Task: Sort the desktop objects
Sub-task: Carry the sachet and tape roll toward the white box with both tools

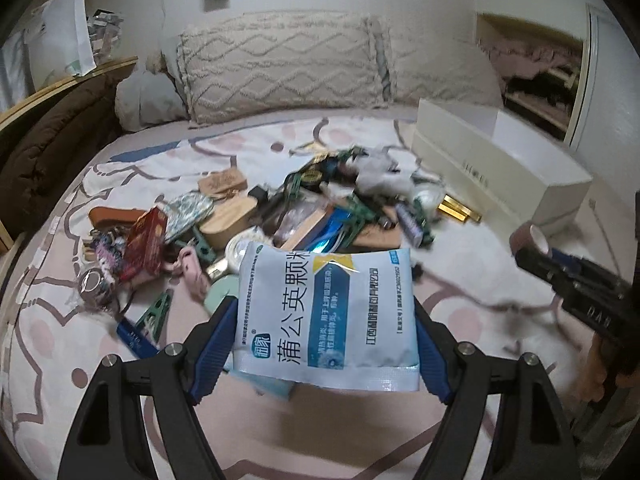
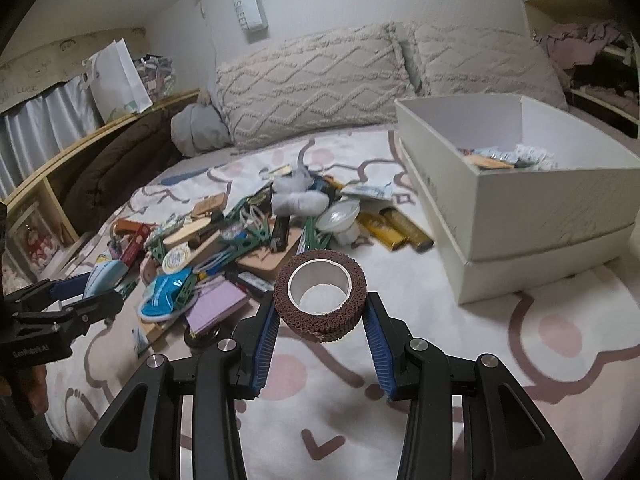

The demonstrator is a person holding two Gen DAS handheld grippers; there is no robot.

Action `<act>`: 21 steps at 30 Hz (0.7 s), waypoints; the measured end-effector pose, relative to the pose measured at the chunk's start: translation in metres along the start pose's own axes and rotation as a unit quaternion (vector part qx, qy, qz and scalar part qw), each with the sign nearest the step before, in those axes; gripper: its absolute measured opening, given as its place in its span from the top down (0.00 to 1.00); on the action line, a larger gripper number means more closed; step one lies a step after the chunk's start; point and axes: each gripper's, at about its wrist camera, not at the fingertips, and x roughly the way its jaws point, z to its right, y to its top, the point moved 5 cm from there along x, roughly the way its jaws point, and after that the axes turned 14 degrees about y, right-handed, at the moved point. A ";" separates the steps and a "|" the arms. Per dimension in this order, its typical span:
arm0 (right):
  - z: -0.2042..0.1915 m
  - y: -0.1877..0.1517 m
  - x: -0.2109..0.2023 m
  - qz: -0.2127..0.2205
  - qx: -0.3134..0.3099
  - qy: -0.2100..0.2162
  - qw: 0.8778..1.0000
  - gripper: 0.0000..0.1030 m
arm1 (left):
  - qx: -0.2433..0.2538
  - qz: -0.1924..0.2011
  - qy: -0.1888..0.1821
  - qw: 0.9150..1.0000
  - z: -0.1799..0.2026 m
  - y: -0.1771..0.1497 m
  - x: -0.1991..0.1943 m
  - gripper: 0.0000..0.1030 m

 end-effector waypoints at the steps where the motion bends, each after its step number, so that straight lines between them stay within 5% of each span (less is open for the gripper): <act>1: 0.001 0.002 -0.002 0.002 0.000 0.001 1.000 0.58 | -0.002 0.001 -0.003 1.000 0.003 0.003 -0.001 0.22; 21: -0.001 0.056 -0.055 0.079 -0.029 -0.013 0.996 0.58 | -0.042 0.054 -0.053 0.996 0.053 0.053 -0.031 0.22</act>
